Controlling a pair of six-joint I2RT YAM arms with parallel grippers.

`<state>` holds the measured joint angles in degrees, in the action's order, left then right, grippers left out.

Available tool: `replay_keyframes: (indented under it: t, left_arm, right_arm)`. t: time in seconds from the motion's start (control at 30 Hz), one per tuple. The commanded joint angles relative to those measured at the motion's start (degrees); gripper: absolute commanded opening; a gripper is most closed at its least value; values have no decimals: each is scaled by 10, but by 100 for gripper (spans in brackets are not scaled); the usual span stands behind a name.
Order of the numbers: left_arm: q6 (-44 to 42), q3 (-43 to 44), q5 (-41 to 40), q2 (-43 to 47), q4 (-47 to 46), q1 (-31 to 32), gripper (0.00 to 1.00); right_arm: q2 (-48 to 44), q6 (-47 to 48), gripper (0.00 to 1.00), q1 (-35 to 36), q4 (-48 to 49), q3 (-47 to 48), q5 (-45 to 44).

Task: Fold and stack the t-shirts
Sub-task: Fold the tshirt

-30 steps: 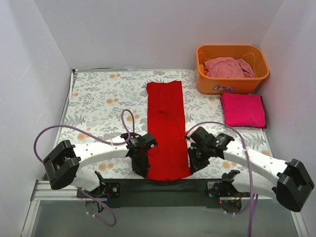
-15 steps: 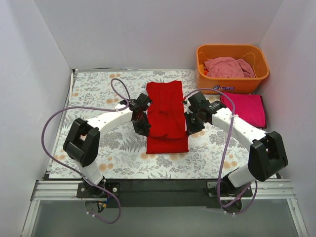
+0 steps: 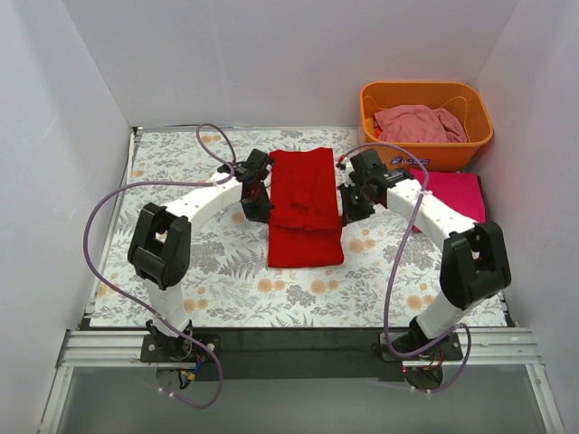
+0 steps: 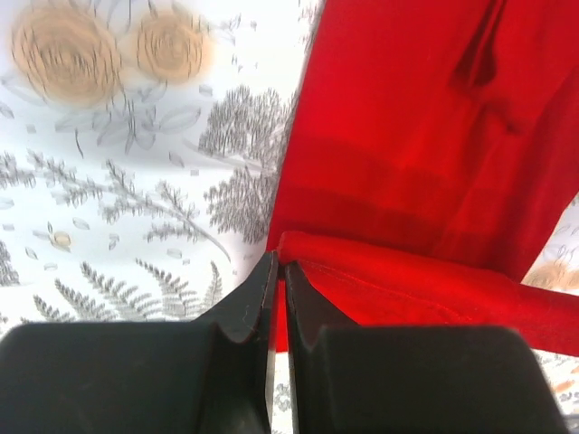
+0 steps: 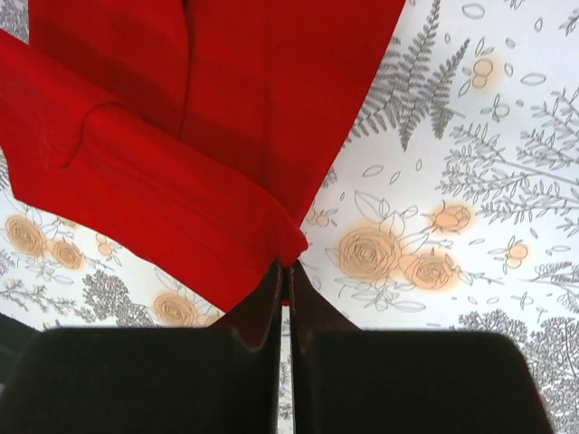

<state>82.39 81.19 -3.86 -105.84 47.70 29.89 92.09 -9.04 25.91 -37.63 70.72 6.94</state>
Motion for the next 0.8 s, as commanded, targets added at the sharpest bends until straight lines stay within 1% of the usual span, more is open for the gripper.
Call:
replay_keyframes:
  t: [0.0, 0.37, 0.77]
  left_arm:
    - [-22, 27, -45, -16, -9, -16, 0]
    - [-33, 82, -46, -80, -27, -35, 0]
    - [-32, 76, -62, -78, -62, -41, 0]
  right_arm:
    - [22, 17, 1, -10, 20, 30, -1]
    - [70, 16, 1, -38, 65, 45, -5]
    - [105, 16, 1, -51, 96, 58, -8]
